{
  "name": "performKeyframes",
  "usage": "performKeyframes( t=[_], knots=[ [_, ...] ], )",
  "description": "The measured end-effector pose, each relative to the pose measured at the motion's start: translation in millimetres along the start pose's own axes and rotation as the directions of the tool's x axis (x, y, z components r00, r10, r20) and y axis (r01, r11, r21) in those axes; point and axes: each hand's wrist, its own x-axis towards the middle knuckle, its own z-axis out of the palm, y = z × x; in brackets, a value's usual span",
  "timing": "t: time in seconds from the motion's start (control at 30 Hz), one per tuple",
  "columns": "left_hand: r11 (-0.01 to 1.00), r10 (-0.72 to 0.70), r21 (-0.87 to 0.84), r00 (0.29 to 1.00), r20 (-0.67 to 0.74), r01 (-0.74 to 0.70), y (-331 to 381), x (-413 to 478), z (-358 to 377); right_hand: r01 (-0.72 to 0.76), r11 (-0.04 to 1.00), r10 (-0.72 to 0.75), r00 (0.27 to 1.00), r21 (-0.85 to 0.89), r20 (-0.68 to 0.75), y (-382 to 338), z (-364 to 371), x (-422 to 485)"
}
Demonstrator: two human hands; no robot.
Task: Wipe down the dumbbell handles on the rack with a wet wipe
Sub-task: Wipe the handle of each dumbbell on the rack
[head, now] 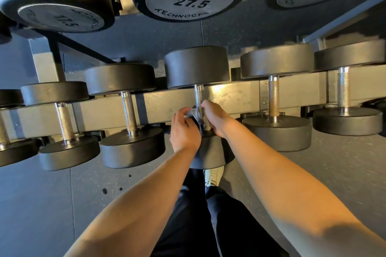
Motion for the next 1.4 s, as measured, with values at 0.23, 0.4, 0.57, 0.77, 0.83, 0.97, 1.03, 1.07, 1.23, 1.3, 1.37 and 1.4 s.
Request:
performKeyframes(
  t=[0.23,0.4,0.57,0.77,0.83,0.97,1.03,1.07,1.23,1.3,1.37,1.4],
  knots=[
    [0.999,0.04,0.015,0.999,0.024,-0.04,-1.9,0.1,-1.0,0.139,0.886,-0.077,0.985,0.443,-0.155,7.4,-5.5,10.1],
    [0.999,0.042,0.01,0.999,0.011,-0.042,-2.6,0.5,-0.2,0.268,0.897,-0.176,0.946,0.351,-0.272,-7.8,5.2,18.8],
    [0.998,0.055,0.008,0.998,0.007,-0.055,-4.5,2.5,0.7,0.231,0.965,-0.167,0.906,0.125,-0.39,-22.7,16.0,32.7],
    [0.998,0.066,-0.026,0.998,-0.015,-0.066,-3.6,1.5,0.1,0.276,0.931,-0.335,0.906,-0.241,-0.26,5.0,9.5,21.2],
    [0.998,0.057,-0.028,0.998,-0.012,-0.057,-3.7,2.0,-0.1,0.246,0.924,-0.314,0.925,-0.294,-0.215,11.4,6.5,17.6],
    [0.998,0.06,-0.013,0.998,-0.008,-0.06,-3.4,1.2,-0.5,0.137,0.878,-0.238,0.956,-0.458,-0.17,16.5,4.5,14.2],
    [0.997,0.072,-0.002,0.997,-0.002,-0.072,-4.1,0.7,-0.6,0.087,0.822,-0.216,0.962,-0.563,-0.167,16.7,6.1,9.0],
    [0.997,0.079,0.002,0.997,0.0,-0.079,-4.4,0.9,-0.8,0.077,0.792,-0.218,0.962,-0.605,-0.164,17.0,6.5,7.4],
    [0.997,0.074,0.005,0.997,0.011,-0.074,-4.9,1.0,-0.8,0.064,0.766,-0.221,0.961,-0.64,-0.169,14.9,3.1,6.0],
    [0.997,0.071,-0.001,0.997,0.008,-0.071,-5.5,0.8,-0.2,0.047,0.76,-0.23,0.952,-0.649,-0.201,14.1,2.8,7.0],
    [0.997,0.073,-0.002,0.997,0.005,-0.073,-4.9,0.2,0.2,0.035,0.758,-0.257,0.934,-0.651,-0.249,14.9,3.0,4.4],
    [0.997,0.076,0.001,0.997,0.004,-0.076,-4.4,0.4,0.3,0.053,0.769,-0.288,0.918,-0.637,-0.272,16.0,2.9,3.5]
  ],
)
